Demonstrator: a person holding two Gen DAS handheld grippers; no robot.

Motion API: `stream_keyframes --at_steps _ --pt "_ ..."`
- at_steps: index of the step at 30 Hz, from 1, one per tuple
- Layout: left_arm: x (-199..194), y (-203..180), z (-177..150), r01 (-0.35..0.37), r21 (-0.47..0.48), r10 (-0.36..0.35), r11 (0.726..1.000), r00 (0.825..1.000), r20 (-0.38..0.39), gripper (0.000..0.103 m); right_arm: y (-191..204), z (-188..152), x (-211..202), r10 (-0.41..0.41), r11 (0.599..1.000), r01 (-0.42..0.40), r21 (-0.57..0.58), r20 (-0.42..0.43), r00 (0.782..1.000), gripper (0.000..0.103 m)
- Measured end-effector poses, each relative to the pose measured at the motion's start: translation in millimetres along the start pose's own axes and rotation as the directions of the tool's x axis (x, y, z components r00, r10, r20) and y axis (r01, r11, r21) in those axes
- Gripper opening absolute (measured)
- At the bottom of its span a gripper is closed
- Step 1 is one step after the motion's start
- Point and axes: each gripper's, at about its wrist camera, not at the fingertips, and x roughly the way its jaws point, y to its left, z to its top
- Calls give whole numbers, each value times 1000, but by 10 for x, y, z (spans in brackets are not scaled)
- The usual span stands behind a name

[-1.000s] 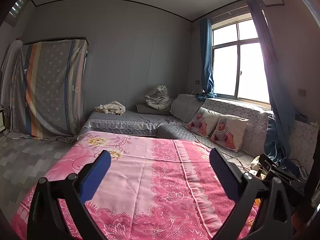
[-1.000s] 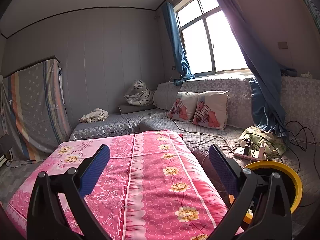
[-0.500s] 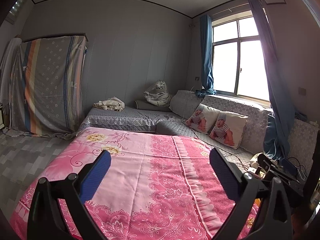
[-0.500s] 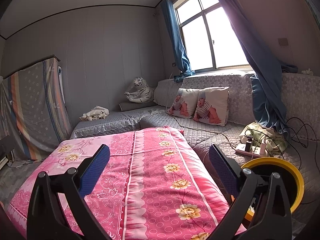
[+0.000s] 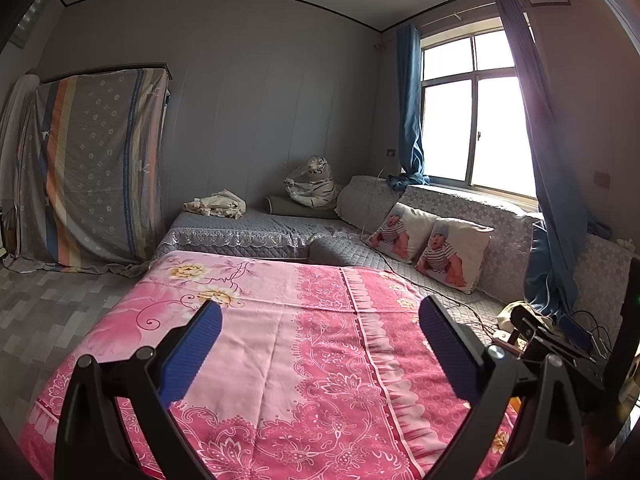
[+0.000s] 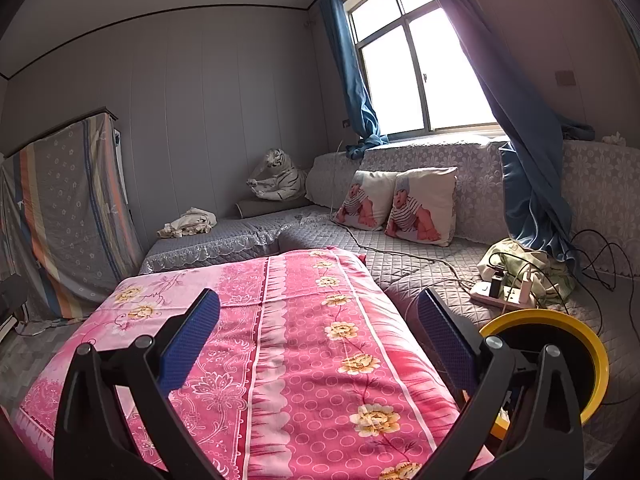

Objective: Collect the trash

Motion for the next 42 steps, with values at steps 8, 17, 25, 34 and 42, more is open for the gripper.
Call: stream_keyframes --at_steps 8,17,25,34,42 --pt "13 -16 -11 5 5 -5 1000 1000 -4 95 -5 -30 18 2 1000 -2 4 -9 1000 95" --pt "27 -28 -8 17 12 -17 1000 1000 -9 95 -21 -30 34 2 1000 -1 9 -20 1000 95" --pt "16 -20 -9 21 13 -21 1000 1000 -10 95 -21 -18 45 1 1000 -1 10 -27 1000 95" --pt "18 -23 -12 29 18 -29 999 1000 -11 95 -19 -19 66 4 1000 -3 11 -34 999 95" --pt "38 -25 -27 34 20 -33 999 999 -20 95 -15 -29 79 5 1000 -5 11 -39 999 95"
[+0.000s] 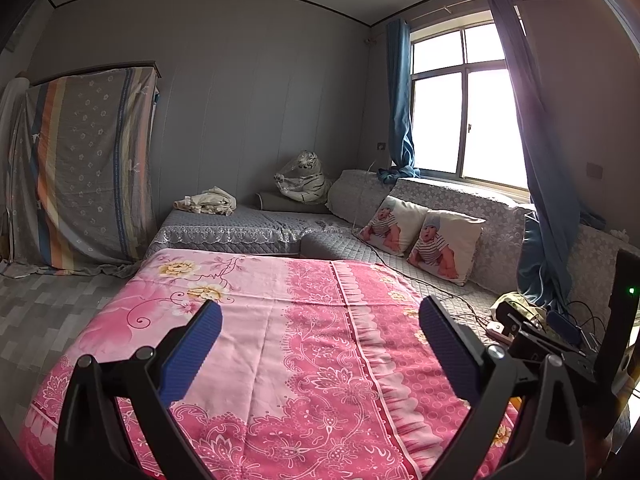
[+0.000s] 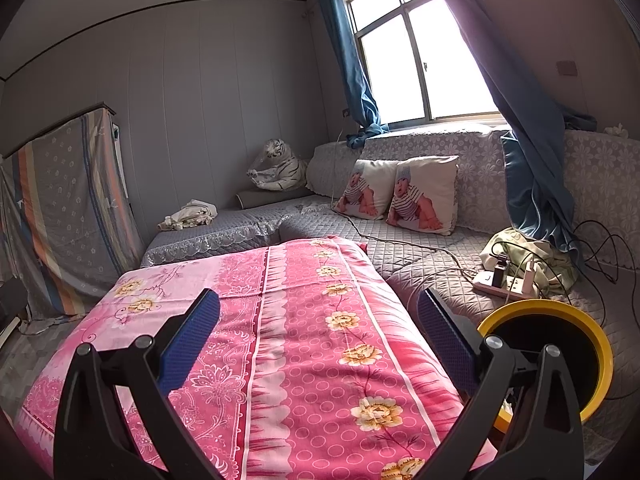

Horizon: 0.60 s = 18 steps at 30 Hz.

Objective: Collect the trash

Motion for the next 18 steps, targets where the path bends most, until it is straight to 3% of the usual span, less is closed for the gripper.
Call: stream_keyframes --at_steps 18 --pt "41 25 -13 15 1 -15 1000 1000 -16 95 4 -49 26 1 1000 -1 3 -7 1000 95"
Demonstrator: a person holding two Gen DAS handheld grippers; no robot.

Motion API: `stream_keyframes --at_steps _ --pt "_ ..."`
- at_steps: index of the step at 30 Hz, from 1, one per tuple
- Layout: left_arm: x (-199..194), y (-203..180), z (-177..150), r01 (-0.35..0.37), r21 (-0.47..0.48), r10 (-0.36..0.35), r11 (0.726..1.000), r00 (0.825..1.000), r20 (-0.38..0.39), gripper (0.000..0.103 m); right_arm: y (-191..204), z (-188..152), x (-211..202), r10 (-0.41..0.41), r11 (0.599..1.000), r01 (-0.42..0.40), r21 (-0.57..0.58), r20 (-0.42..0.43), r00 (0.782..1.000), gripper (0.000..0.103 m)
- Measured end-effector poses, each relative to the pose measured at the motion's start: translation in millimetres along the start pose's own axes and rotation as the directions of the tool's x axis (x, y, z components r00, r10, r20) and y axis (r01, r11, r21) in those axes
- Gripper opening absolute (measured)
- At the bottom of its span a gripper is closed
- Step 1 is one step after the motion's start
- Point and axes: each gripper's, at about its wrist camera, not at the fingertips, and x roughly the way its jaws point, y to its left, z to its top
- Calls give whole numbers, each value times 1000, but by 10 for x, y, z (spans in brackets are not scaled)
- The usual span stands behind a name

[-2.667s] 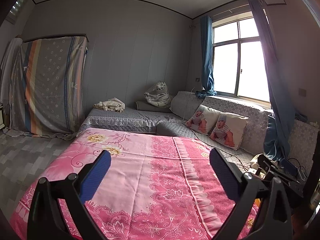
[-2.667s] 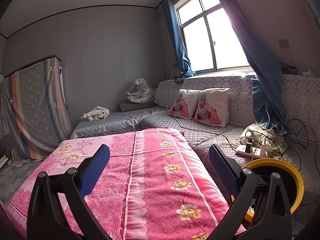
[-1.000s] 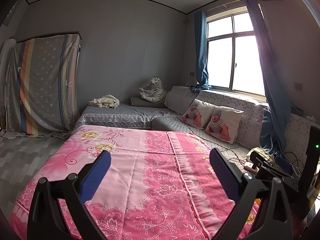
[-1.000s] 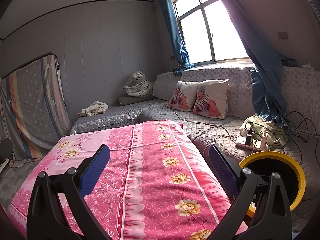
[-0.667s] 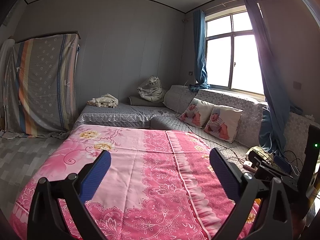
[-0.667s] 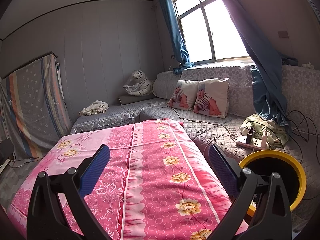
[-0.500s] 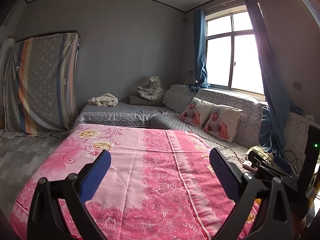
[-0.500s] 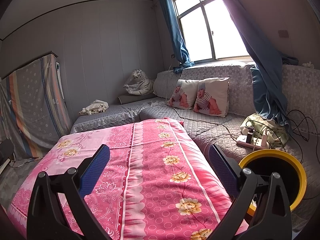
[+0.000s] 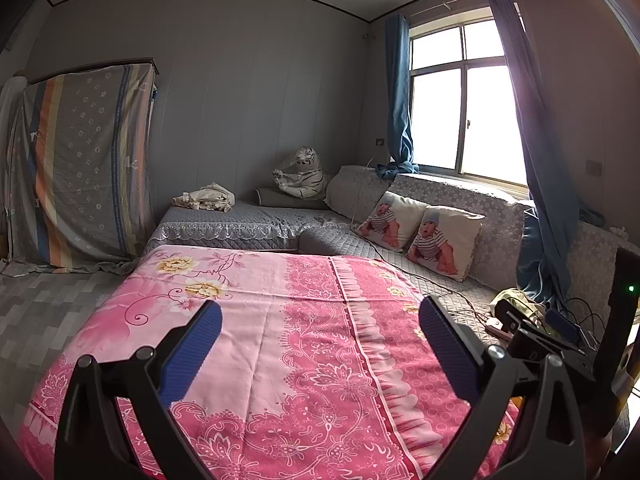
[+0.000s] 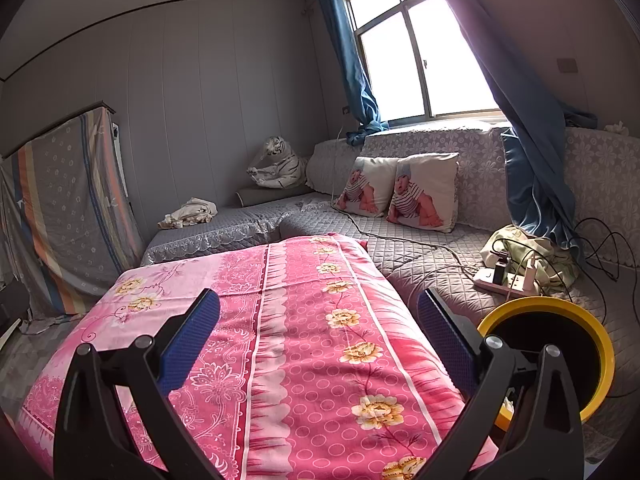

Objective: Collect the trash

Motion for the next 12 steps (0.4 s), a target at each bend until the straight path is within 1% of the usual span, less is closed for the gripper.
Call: stream_keyframes --at_steps 12 --pt "50 2 -5 -4 -10 4 1000 1000 -13 95 4 -12 10 1 1000 -1 -1 -3 1000 95"
